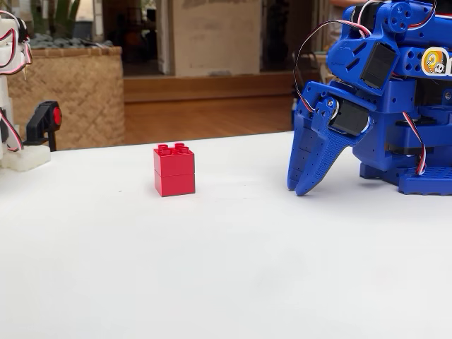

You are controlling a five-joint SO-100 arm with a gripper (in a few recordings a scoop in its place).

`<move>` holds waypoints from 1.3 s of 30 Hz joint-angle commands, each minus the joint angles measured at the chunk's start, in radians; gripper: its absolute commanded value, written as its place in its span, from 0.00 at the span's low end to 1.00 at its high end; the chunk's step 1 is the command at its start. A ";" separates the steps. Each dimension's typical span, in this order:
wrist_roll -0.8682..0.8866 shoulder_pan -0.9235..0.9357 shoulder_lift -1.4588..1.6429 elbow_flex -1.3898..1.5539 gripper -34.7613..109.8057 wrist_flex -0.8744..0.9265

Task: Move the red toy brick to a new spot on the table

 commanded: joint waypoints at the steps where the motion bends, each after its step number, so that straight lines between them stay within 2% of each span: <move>1: -0.006 -0.009 0.037 0.032 0.28 0.008; 11: -0.003 -0.011 0.037 0.032 0.28 0.009; 15: 0.048 -0.008 0.037 0.032 0.28 0.009; 20: -0.015 -0.008 0.037 0.032 0.25 0.009; 39: 0.034 -0.020 0.038 0.032 0.24 0.009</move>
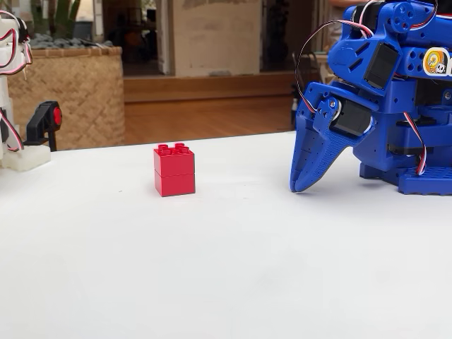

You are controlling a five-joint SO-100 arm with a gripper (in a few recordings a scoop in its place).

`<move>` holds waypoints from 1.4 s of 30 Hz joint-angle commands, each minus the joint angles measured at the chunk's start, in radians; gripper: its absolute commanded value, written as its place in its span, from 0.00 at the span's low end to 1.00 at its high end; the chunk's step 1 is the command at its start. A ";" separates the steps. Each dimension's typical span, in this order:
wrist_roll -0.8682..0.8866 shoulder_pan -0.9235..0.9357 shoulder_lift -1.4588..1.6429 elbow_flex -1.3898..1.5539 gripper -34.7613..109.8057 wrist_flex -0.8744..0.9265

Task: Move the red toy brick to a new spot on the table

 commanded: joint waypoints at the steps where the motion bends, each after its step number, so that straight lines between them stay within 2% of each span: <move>1: -0.002 0.009 0.038 0.032 0.24 0.006; 12: 0.031 -0.006 0.034 0.032 0.24 -0.014; 16: 0.008 0.025 -0.112 -0.057 0.26 -0.164; 22: -0.055 0.025 -0.422 -0.351 0.30 -0.353; 29: -0.123 0.130 -0.775 -0.629 0.38 -0.577; 37: -0.291 0.259 -1.031 -0.672 0.47 -0.871; 42: -0.347 0.313 -1.121 -0.672 0.48 -0.974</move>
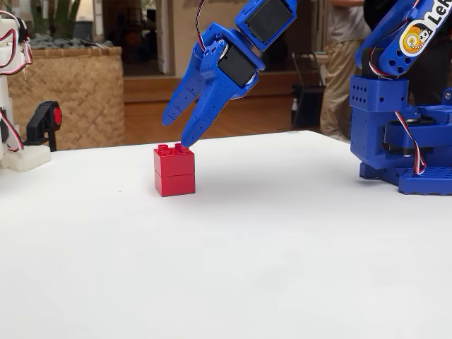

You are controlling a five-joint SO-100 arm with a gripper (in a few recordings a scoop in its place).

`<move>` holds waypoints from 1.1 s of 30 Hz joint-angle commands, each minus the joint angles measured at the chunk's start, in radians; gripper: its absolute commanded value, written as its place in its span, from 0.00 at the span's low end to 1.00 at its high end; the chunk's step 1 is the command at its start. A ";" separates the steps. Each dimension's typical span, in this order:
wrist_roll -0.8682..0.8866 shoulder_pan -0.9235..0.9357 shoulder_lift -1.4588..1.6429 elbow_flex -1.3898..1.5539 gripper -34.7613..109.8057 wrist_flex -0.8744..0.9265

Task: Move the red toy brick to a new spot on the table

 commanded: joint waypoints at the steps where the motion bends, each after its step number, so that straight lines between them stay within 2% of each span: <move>1: -0.029 0.032 -0.031 -0.081 0.49 -0.080; 9: -0.069 0.081 -0.104 -0.031 0.48 -0.170; 19: -0.046 0.080 -0.121 0.087 0.43 -0.219; 33: 0.146 0.038 -0.210 0.081 0.35 -0.219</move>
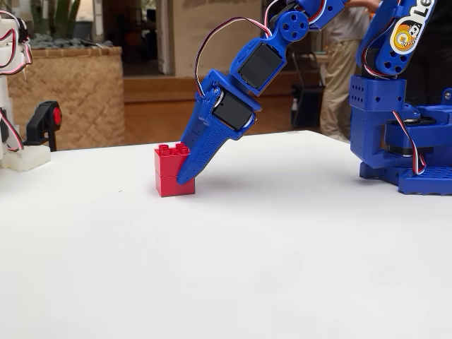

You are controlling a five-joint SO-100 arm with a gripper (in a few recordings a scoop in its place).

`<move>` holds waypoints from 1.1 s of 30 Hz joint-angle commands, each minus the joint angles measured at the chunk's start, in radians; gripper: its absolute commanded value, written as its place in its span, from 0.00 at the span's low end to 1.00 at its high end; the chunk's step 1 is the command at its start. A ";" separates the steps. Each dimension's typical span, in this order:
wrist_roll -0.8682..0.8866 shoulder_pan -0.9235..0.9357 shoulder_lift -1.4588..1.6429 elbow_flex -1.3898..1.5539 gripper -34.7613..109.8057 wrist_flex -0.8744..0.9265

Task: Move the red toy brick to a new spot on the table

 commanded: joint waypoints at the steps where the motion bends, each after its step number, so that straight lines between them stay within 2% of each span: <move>1: 0.040 -0.008 0.000 -0.034 0.34 0.003; 10: 0.078 -0.043 -0.002 -0.166 0.33 0.078; 27: 0.284 -0.192 -0.451 -0.977 0.32 0.407; 33: 0.354 -0.249 -0.561 -1.115 0.32 0.460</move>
